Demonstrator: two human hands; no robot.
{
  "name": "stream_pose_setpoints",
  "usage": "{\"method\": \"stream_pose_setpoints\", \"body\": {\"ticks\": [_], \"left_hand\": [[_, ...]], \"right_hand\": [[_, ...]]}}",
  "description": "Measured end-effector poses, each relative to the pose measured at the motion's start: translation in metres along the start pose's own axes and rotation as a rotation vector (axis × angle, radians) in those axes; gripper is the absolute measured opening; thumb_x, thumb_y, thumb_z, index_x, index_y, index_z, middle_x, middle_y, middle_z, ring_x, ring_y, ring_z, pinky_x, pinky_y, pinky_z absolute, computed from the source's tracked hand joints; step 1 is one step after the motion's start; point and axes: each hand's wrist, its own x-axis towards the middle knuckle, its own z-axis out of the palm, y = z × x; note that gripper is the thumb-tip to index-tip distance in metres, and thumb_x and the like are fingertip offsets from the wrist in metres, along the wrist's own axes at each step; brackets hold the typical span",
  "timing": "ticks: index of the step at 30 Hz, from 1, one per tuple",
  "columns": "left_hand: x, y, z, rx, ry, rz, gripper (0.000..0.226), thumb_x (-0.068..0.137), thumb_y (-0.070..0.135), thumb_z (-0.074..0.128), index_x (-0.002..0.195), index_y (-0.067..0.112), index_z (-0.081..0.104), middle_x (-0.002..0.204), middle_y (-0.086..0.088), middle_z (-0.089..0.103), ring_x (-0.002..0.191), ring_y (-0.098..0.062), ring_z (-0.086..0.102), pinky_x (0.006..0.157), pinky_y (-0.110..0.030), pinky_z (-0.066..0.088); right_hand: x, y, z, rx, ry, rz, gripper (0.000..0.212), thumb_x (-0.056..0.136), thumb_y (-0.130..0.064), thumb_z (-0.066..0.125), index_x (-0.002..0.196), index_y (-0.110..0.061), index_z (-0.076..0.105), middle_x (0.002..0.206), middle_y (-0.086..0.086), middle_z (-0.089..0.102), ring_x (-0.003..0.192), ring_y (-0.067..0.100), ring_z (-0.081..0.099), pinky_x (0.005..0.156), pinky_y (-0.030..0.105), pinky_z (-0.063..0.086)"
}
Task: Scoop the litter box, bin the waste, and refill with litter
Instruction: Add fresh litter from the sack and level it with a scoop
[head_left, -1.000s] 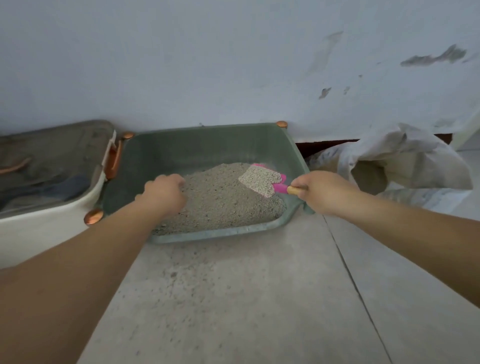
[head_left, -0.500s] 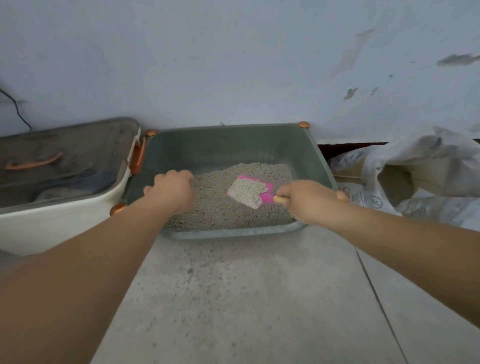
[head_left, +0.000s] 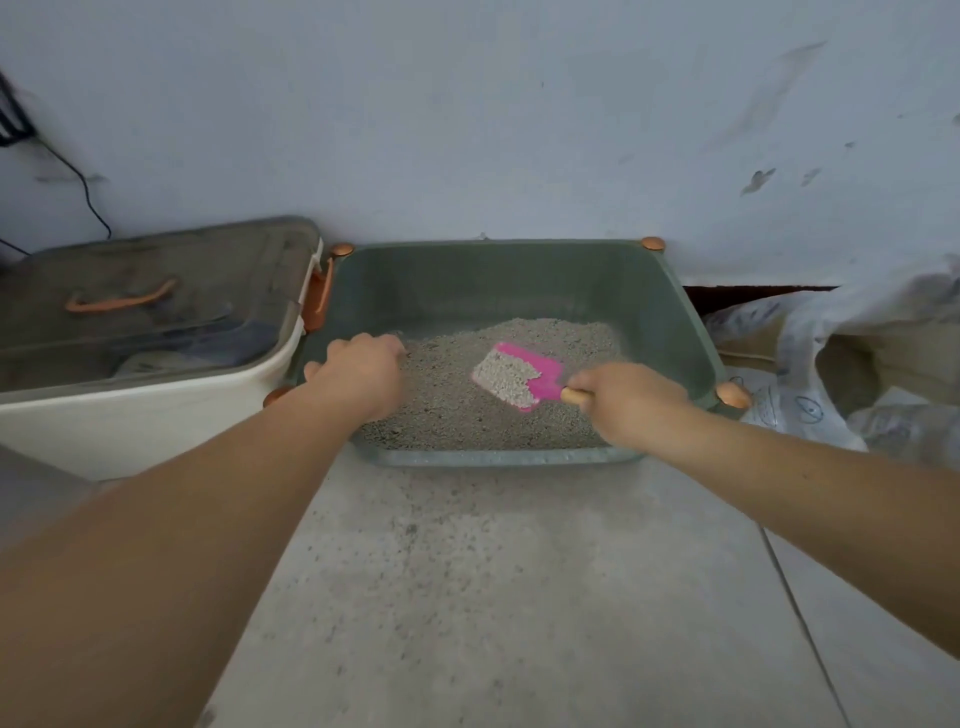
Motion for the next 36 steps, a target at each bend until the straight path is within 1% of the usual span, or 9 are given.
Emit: {"method": "stream_pose_setpoints", "body": {"ticks": [2, 6, 9, 12, 17, 22, 29, 32, 36], "left_hand": [[0.002, 0.000, 0.001, -0.007, 0.009, -0.001, 0.045, 0.095, 0.010, 0.040, 0.138, 0.025, 0.039, 0.140, -0.009, 0.041, 0.131, -0.032, 0.032, 0.105, -0.049, 0.029], [0.002, 0.001, 0.003, -0.002, 0.008, 0.003, 0.042, 0.095, 0.012, 0.040, 0.135, 0.024, 0.042, 0.138, -0.008, 0.042, 0.130, -0.031, 0.033, 0.103, -0.048, 0.030], [0.002, 0.000, 0.005, 0.009, -0.007, 0.005, 0.043, 0.094, 0.013, 0.041, 0.135, 0.024, 0.042, 0.138, -0.008, 0.042, 0.130, -0.032, 0.033, 0.103, -0.050, 0.029], [0.003, -0.003, 0.005, -0.004, -0.004, 0.008, 0.042, 0.094, 0.012, 0.041, 0.135, 0.025, 0.042, 0.138, -0.008, 0.042, 0.130, -0.031, 0.033, 0.103, -0.049, 0.029], [0.005, -0.004, 0.007, 0.008, -0.014, 0.007, 0.046, 0.094, 0.008, 0.040, 0.136, 0.025, 0.040, 0.139, -0.008, 0.041, 0.131, -0.031, 0.032, 0.103, -0.049, 0.029], [0.000, 0.012, 0.011, 0.021, -0.020, 0.043, 0.043, 0.093, 0.008, 0.040, 0.133, 0.022, 0.044, 0.137, -0.008, 0.043, 0.129, -0.031, 0.034, 0.103, -0.049, 0.029], [-0.004, 0.018, 0.011, 0.039, -0.019, 0.069, 0.046, 0.092, 0.008, 0.041, 0.134, 0.025, 0.044, 0.137, -0.008, 0.042, 0.128, -0.031, 0.034, 0.103, -0.048, 0.030], [-0.004, 0.018, 0.011, 0.046, -0.016, 0.063, 0.047, 0.092, 0.008, 0.041, 0.134, 0.026, 0.043, 0.138, -0.007, 0.042, 0.129, -0.031, 0.034, 0.103, -0.049, 0.029], [-0.006, 0.023, 0.010, 0.062, -0.006, 0.077, 0.048, 0.092, 0.006, 0.040, 0.136, 0.025, 0.042, 0.139, -0.007, 0.041, 0.130, -0.031, 0.033, 0.104, -0.049, 0.029]], "right_hand": [[0.003, -0.021, 0.007, 0.009, -0.017, -0.029, 0.026, 0.095, -0.012, 0.041, 0.097, -0.028, 0.061, 0.086, -0.002, 0.057, 0.082, 0.021, 0.055, 0.054, 0.023, 0.033], [0.026, -0.053, 0.012, 0.032, 0.040, -0.042, 0.026, 0.095, -0.010, 0.042, 0.106, -0.024, 0.062, 0.087, -0.002, 0.060, 0.072, 0.018, 0.055, 0.050, 0.021, 0.032], [0.042, -0.048, 0.010, 0.057, 0.124, 0.038, 0.028, 0.093, -0.010, 0.048, 0.112, -0.025, 0.063, 0.091, -0.002, 0.062, 0.074, 0.018, 0.058, 0.051, 0.022, 0.036], [0.043, -0.023, 0.006, 0.045, 0.163, 0.126, 0.028, 0.092, -0.009, 0.048, 0.112, -0.022, 0.062, 0.091, -0.001, 0.061, 0.076, 0.019, 0.058, 0.050, 0.021, 0.034], [0.027, -0.011, 0.010, -0.025, 0.104, 0.088, 0.028, 0.095, -0.011, 0.044, 0.113, -0.021, 0.062, 0.093, 0.002, 0.060, 0.084, 0.023, 0.058, 0.056, 0.024, 0.036], [0.025, -0.029, 0.016, 0.039, 0.054, 0.001, 0.034, 0.091, -0.005, 0.043, 0.114, -0.022, 0.061, 0.095, 0.001, 0.063, 0.080, 0.022, 0.057, 0.058, 0.025, 0.039], [0.030, 0.014, 0.000, -0.039, 0.159, 0.156, 0.031, 0.091, -0.008, 0.046, 0.114, -0.020, 0.062, 0.094, 0.002, 0.059, 0.087, 0.025, 0.058, 0.067, 0.029, 0.041], [0.024, 0.024, -0.005, -0.109, 0.118, 0.174, 0.026, 0.091, -0.007, 0.048, 0.110, -0.016, 0.063, 0.088, 0.002, 0.055, 0.091, 0.027, 0.060, 0.068, 0.030, 0.042], [0.020, 0.019, -0.006, -0.122, 0.036, 0.144, 0.032, 0.085, -0.002, 0.048, 0.107, -0.019, 0.064, 0.091, 0.002, 0.059, 0.087, 0.025, 0.059, 0.068, 0.029, 0.043]]}}
